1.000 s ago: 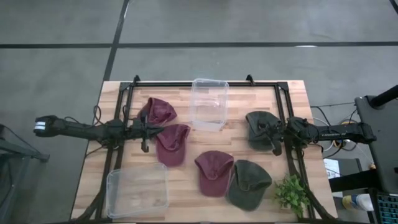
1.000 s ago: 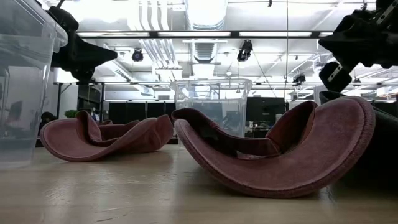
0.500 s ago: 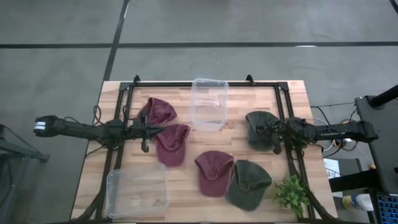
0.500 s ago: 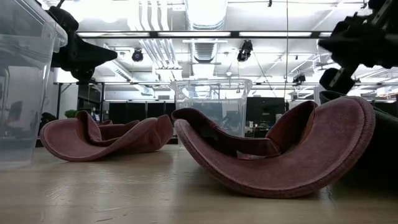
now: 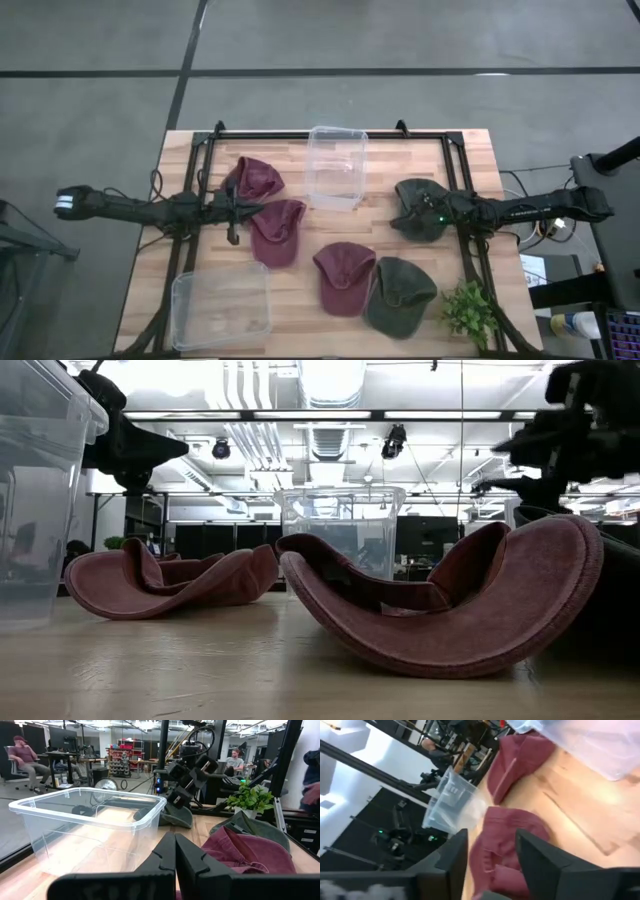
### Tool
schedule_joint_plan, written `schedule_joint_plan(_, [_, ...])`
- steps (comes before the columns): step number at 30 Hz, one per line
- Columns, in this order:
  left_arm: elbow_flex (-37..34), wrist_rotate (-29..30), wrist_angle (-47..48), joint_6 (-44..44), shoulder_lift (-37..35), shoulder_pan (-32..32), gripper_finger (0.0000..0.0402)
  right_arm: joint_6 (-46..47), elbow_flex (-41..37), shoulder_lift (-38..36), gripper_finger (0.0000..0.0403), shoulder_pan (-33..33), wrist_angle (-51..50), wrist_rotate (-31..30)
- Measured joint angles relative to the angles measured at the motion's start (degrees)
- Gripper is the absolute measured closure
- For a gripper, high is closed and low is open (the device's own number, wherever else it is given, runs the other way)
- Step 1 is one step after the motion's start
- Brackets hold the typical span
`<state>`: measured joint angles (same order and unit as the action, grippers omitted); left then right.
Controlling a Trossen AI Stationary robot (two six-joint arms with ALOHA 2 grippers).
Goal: Pick and place caps into container
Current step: Put the top green cap into the top transparent container
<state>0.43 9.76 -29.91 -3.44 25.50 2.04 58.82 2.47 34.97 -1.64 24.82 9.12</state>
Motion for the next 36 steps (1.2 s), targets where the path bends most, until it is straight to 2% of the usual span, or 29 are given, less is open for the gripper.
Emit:
schedule_joint_plan(4, [0.0,0.0,0.0,0.0,0.0,-0.01,0.0402,0.78,7.39,2.19,0.0216,0.03,-9.54,0.14])
schedule_joint_plan(12, [-0.02,0.0,0.0,0.0,0.0,-0.02,0.0402,-2.19,30.55,8.43,0.0224,0.01,-60.25,-0.75])
schedule_joint_plan(17, [-0.02,0.0,0.02,-0.02,0.0,-0.02,0.0402,-0.02,40.27,13.0,0.0232,0.29,-80.2,-5.16])
schedule_joint_plan(23, [0.0,0.0,0.02,0.0,0.0,-0.07,0.0402,2.68,44.8,18.2,0.0236,0.29,-91.59,-6.3])
schedule_joint_plan(31, [0.0,0.0,0.02,-0.02,0.0,-0.07,0.0402,2.93,44.64,24.86,0.0243,0.25,-100.68,-6.49])
schedule_joint_plan(36, [-0.01,0.0,0.02,-0.01,-0.01,-0.07,0.0402,4.69,44.26,28.77,0.0253,0.24,-103.94,-9.83])
